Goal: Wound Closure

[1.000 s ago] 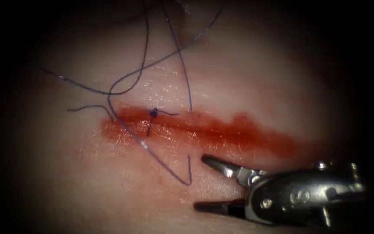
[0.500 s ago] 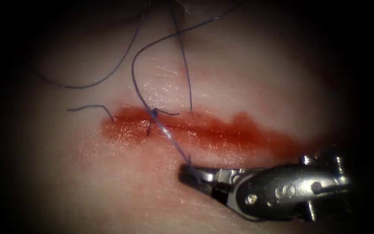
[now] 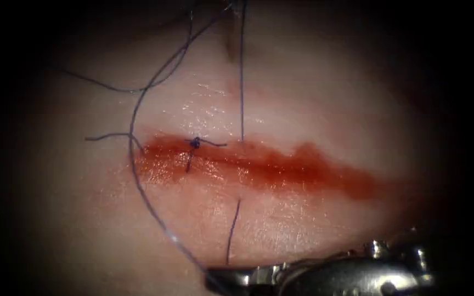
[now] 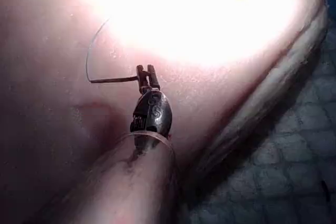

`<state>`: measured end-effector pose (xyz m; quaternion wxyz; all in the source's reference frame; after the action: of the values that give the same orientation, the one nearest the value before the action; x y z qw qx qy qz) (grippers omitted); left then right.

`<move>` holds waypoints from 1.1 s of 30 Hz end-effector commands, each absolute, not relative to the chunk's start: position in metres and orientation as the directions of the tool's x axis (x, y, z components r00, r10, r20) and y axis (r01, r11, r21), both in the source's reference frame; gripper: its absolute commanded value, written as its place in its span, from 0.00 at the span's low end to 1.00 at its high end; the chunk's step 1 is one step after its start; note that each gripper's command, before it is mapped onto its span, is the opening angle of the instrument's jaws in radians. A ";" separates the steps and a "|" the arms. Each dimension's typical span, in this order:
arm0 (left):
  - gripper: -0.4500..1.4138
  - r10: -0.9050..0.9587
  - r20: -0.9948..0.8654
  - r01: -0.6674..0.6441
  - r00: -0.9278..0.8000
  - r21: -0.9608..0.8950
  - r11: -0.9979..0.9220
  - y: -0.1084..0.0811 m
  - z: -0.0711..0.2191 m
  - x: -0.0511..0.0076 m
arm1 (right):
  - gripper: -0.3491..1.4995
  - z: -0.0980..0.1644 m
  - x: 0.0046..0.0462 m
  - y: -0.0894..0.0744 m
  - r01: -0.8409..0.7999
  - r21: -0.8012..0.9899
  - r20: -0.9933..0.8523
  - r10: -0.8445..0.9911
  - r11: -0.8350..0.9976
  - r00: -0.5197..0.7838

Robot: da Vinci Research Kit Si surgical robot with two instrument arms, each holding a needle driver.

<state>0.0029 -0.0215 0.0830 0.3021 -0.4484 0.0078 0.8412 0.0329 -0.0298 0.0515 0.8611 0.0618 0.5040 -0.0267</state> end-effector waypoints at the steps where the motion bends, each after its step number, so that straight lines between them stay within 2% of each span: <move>1: 0.00 0.502 -0.758 -0.511 -0.417 -0.261 -0.819 -0.022 0.084 0.0021 | 0.00 0.051 0.0340 -0.031 0.126 0.088 -0.875 0.016 0.988 0.485; 10: 0.05 0.519 -0.746 -0.510 -0.417 -0.281 -0.813 -0.023 0.087 0.0003 | 0.00 0.047 0.0350 -0.033 0.171 0.101 -0.885 0.010 0.980 0.465; 11: 0.08 0.521 -0.744 -0.510 -0.418 -0.283 -0.812 -0.023 0.088 0.0001 | 0.00 0.046 0.0350 -0.033 0.178 0.104 -0.888 0.011 0.979 0.460; 13: 0.24 0.537 -0.738 -0.518 -0.408 -0.297 -0.802 -0.023 0.088 0.0001 | 0.00 0.046 0.0350 -0.033 0.182 0.113 -0.888 0.017 0.977 0.460; 17: 0.78 0.636 -0.694 -0.566 -0.336 -0.391 -0.726 -0.023 0.089 0.0002 | 0.00 0.045 0.0352 -0.034 0.185 0.113 -0.889 0.016 0.976 0.458; 20: 0.95 0.731 -0.636 -0.605 -0.249 -0.487 -0.630 -0.022 0.089 -0.0002 | 0.00 0.046 0.0351 -0.033 0.184 0.113 -0.889 0.016 0.976 0.458; 23: 0.99 0.737 -0.650 -0.617 -0.184 -0.507 -0.602 -0.021 0.088 -0.0008 | 0.00 0.046 0.0347 -0.033 0.180 0.110 -0.887 0.014 0.977 0.461; 33: 0.95 0.701 -0.713 -0.612 0.028 -0.566 -0.552 -0.020 0.081 -0.0039 | 0.00 0.046 0.0345 -0.033 0.175 0.106 -0.884 0.012 0.979 0.468</move>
<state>-0.0036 -0.0194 0.0797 0.4712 -0.5468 -0.0389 0.6910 0.0341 -0.0322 0.0458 0.8517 0.0892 0.5142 -0.0480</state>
